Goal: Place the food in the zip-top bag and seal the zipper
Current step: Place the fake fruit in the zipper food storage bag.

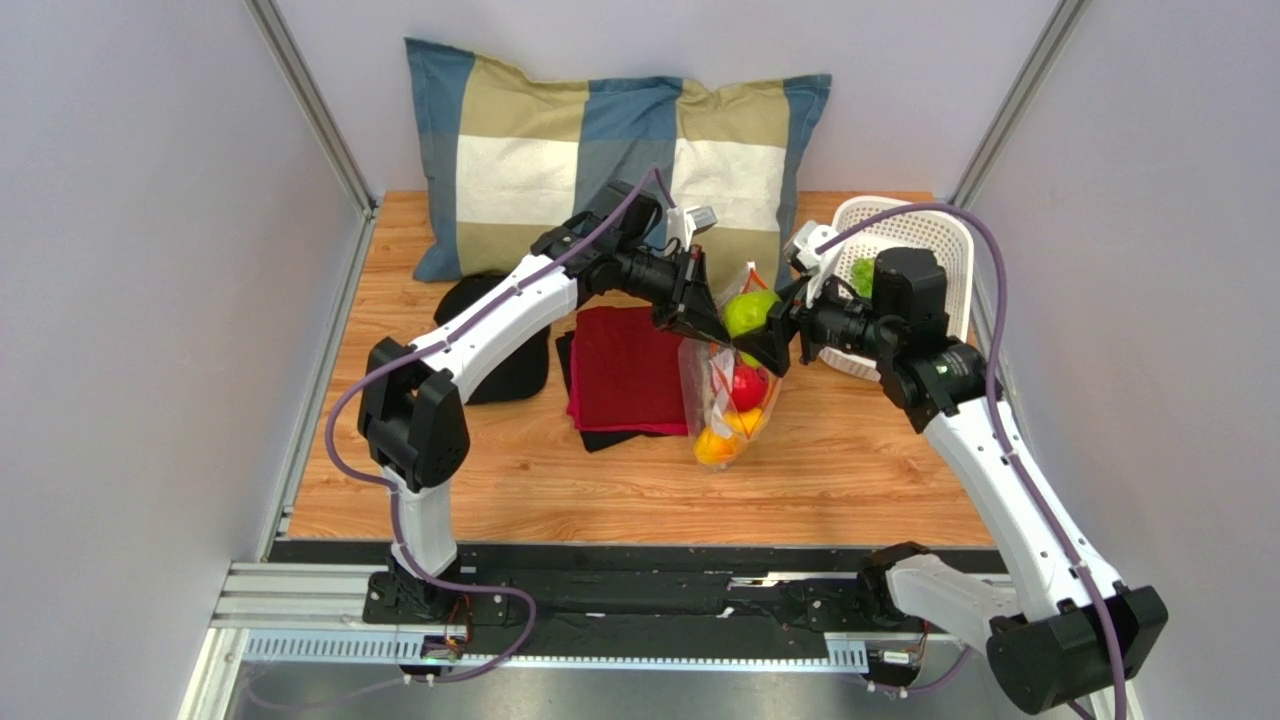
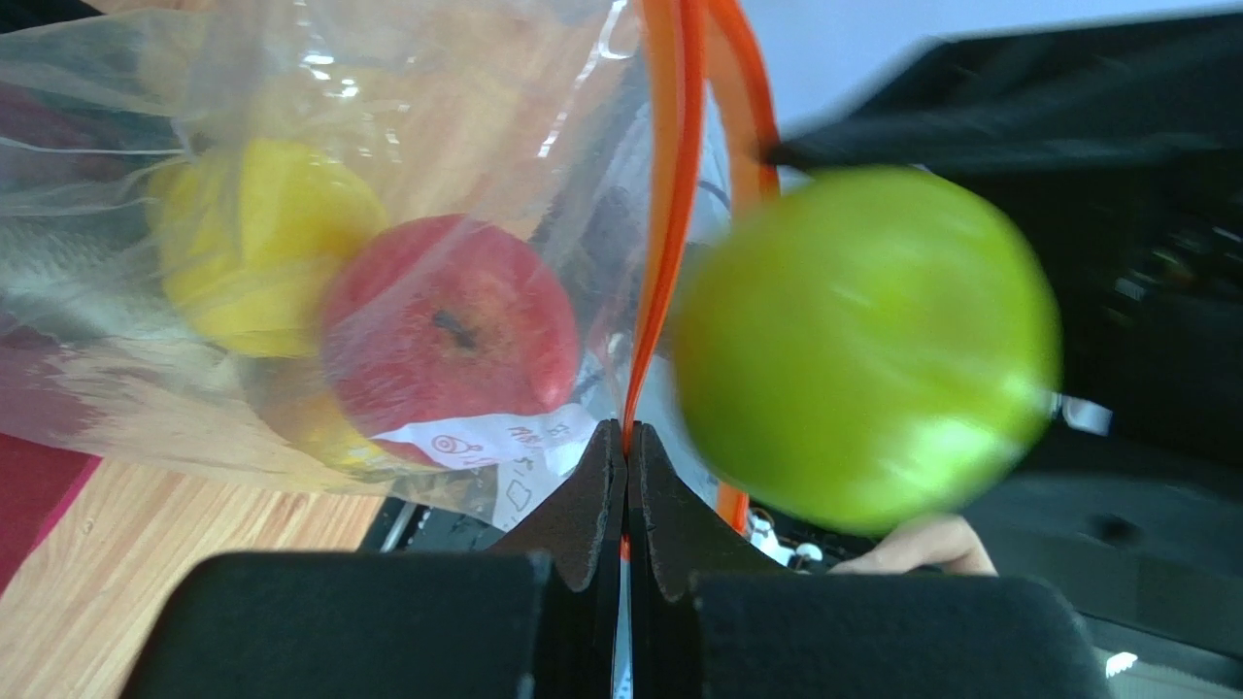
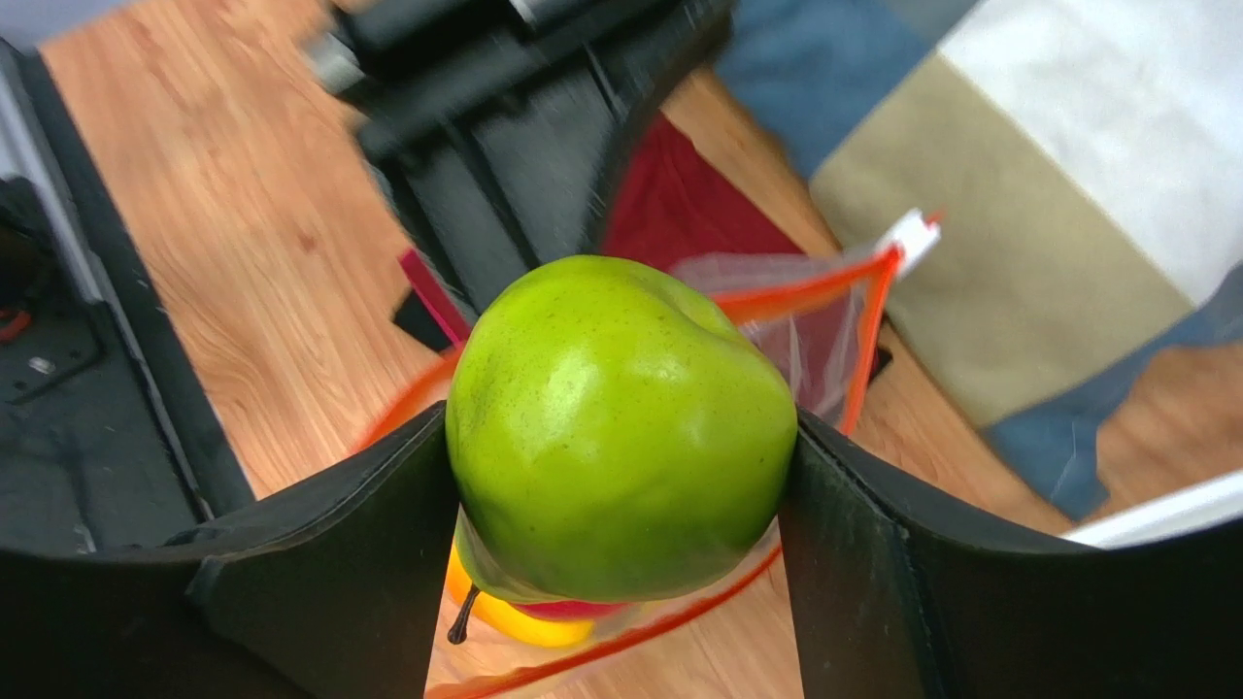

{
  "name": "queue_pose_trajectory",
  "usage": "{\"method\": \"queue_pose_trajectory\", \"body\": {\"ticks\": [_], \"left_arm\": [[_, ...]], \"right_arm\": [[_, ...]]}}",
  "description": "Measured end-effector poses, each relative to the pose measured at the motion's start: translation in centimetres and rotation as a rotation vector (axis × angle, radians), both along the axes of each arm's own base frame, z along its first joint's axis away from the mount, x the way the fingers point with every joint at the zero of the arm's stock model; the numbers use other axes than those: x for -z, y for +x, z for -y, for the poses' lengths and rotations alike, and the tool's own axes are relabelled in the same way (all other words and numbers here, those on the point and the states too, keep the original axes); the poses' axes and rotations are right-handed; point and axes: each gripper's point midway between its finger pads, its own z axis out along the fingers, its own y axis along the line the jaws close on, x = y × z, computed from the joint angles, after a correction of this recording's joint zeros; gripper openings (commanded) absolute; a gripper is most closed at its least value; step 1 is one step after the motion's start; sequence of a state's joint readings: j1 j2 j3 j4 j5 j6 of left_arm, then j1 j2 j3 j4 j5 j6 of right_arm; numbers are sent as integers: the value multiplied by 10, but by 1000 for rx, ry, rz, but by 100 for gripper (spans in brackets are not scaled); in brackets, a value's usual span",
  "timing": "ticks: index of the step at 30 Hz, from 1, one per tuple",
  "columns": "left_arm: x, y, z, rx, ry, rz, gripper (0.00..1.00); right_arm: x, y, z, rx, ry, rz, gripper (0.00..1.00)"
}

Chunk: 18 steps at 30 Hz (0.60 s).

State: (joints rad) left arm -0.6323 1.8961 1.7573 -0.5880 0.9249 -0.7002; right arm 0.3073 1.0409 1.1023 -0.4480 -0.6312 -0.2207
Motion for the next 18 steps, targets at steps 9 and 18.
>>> {"method": "queue_pose_trajectory", "body": {"ticks": [9,18], "left_arm": [[-12,-7,-3,24,-28,5,0],[-13,-9,-3,32,-34,0,0]], "right_arm": [[57,6,17,33,-191,-61,65],[35,12,11,38,-214,-134,98]]}}
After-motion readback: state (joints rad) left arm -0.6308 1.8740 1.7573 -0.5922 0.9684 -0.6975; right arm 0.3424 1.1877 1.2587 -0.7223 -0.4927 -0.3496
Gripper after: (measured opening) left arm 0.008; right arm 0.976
